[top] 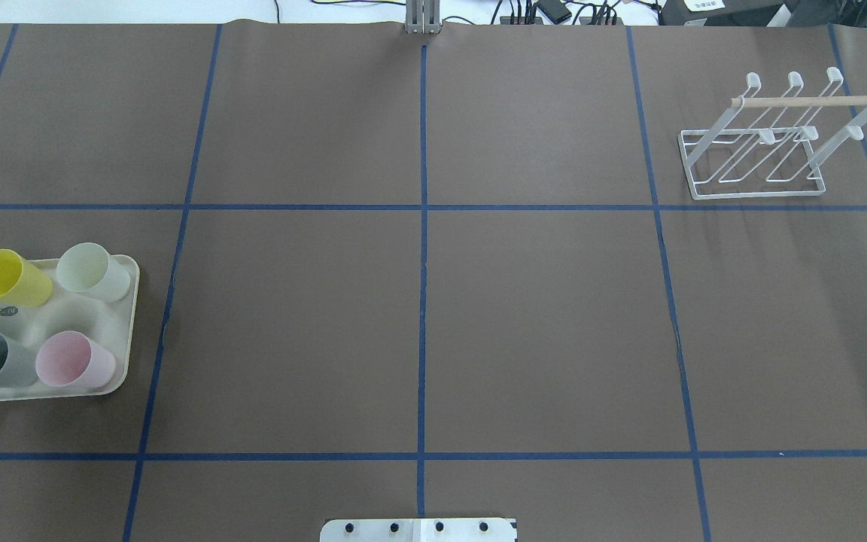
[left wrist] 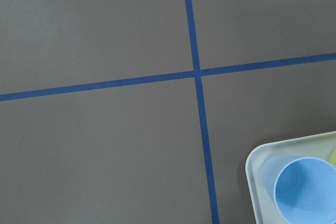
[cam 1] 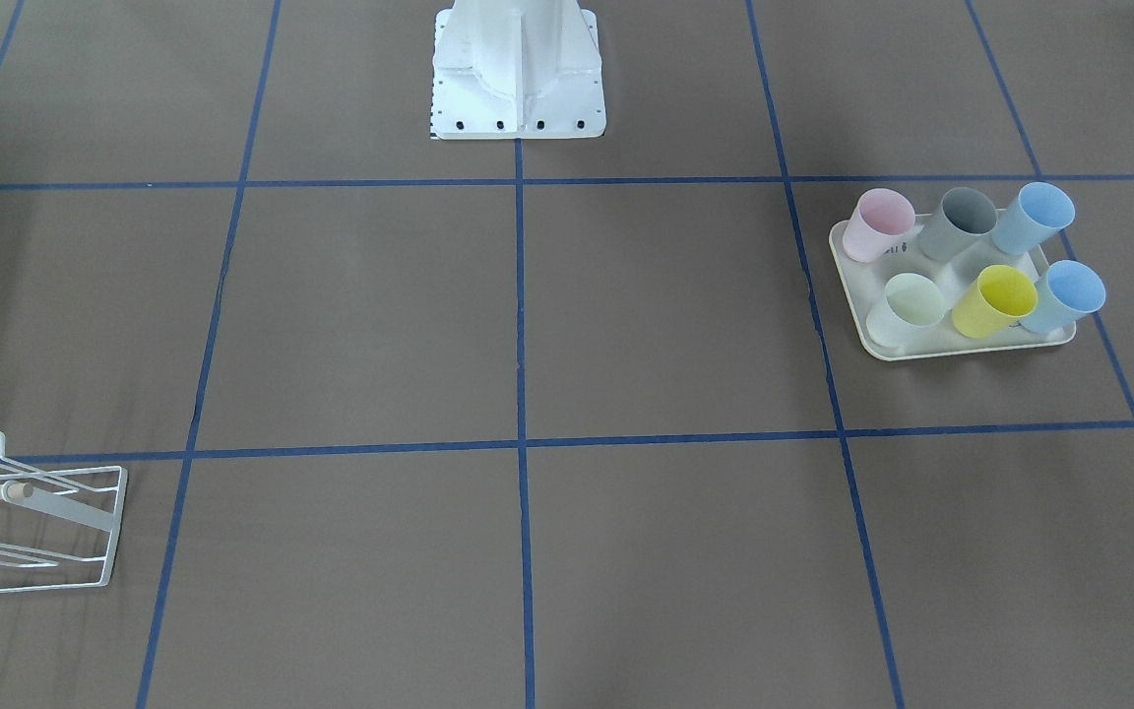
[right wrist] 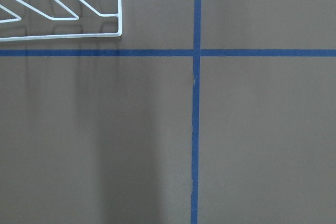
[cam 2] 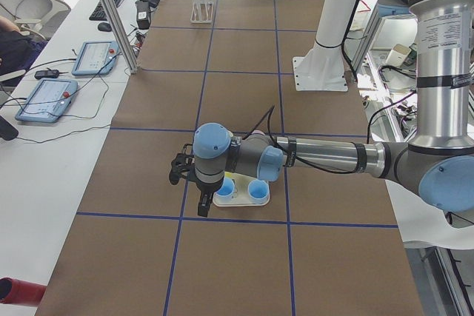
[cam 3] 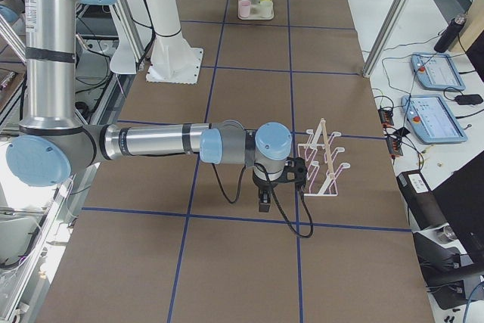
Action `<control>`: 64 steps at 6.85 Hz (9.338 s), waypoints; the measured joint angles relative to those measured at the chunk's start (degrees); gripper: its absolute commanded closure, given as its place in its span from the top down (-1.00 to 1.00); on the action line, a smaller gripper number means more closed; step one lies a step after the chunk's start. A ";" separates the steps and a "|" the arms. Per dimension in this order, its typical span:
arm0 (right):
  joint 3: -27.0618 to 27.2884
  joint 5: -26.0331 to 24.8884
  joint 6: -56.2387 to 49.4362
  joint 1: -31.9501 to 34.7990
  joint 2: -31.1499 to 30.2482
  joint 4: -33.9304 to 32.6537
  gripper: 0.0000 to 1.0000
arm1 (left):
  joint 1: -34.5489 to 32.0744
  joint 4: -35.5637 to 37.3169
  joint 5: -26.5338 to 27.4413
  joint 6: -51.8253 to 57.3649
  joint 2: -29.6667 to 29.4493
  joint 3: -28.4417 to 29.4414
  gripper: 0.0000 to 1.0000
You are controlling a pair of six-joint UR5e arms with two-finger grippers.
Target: Transfer IKEA cup to right arm and place on rack
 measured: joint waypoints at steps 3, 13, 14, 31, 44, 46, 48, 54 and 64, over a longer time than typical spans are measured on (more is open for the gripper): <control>-1.23 -0.07 0.08 -0.20 1.92 0.00 1.00 | -0.02 0.25 -0.51 0.01 -0.23 -1.40 1.00; 4.69 0.47 14.85 -7.46 11.33 3.34 1.00 | 9.35 -17.56 -4.44 -20.98 -0.60 3.84 1.00; 5.84 0.55 16.34 -7.56 11.73 3.27 1.00 | 11.93 -20.96 -3.09 -24.40 0.22 5.62 0.98; 8.52 5.28 18.89 -8.31 14.81 3.36 0.99 | 9.71 -15.20 0.14 -20.61 1.38 2.19 -1.00; 4.93 -32.34 80.62 -38.14 32.02 37.97 0.99 | 32.73 -36.91 24.00 -105.58 -24.22 -6.06 -1.00; 3.00 -38.89 90.32 -42.64 35.52 44.62 0.99 | 40.55 -42.37 34.17 -118.28 -30.49 -3.22 -1.00; -0.98 -46.32 99.08 -46.85 36.63 57.35 0.99 | 43.09 -55.93 38.48 -127.93 -32.26 1.25 -1.00; -4.48 -57.55 113.29 -53.42 36.91 79.40 0.99 | 51.25 -88.57 52.96 -145.50 -34.07 11.36 -1.00; -4.99 -59.25 113.38 -55.43 37.09 80.33 0.99 | 60.57 -88.50 59.64 -146.04 -38.89 11.66 -1.00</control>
